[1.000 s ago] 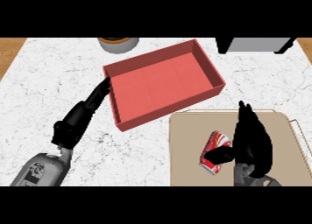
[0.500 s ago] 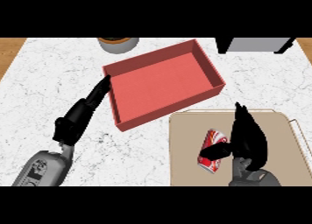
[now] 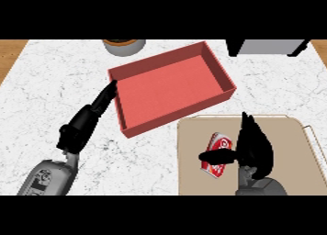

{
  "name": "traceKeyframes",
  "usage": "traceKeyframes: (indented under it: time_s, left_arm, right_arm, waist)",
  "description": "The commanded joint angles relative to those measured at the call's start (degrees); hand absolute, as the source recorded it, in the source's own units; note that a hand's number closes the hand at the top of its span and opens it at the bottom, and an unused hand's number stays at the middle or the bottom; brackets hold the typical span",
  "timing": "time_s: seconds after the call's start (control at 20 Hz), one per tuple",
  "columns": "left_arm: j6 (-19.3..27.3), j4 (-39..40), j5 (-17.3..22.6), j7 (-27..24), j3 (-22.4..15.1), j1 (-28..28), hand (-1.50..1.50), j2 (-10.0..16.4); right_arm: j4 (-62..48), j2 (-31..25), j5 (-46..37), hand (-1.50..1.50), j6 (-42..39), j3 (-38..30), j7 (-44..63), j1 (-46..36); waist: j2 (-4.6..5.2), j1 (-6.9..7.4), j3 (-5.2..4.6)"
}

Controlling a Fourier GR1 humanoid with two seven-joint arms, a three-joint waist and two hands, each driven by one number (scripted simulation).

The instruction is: Pick the can from the tray and place it in the cardboard box

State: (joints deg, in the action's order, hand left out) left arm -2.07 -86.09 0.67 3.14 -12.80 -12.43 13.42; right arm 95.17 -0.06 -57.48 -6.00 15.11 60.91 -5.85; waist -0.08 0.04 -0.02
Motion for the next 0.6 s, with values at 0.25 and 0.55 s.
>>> traceKeyframes:
  time_s: [0.25, 0.55]
  left_arm:
    - [0.27, -2.42, -3.29, -0.33, -1.25, 3.33, 0.0, -3.33]
    - [-2.32, -3.17, -3.17, 3.07, 2.38, 0.56, 0.0, -3.07]
  right_arm:
    - [-11.16, 0.06, -1.71, -1.5, 7.38, 2.14, 3.35, -1.19]
    - [-11.89, -0.3, -0.81, 1.5, 1.08, -3.87, -2.3, -3.21]
  waist:
    - [0.1, 0.19, 0.03]
    - [0.08, 0.11, 0.03]
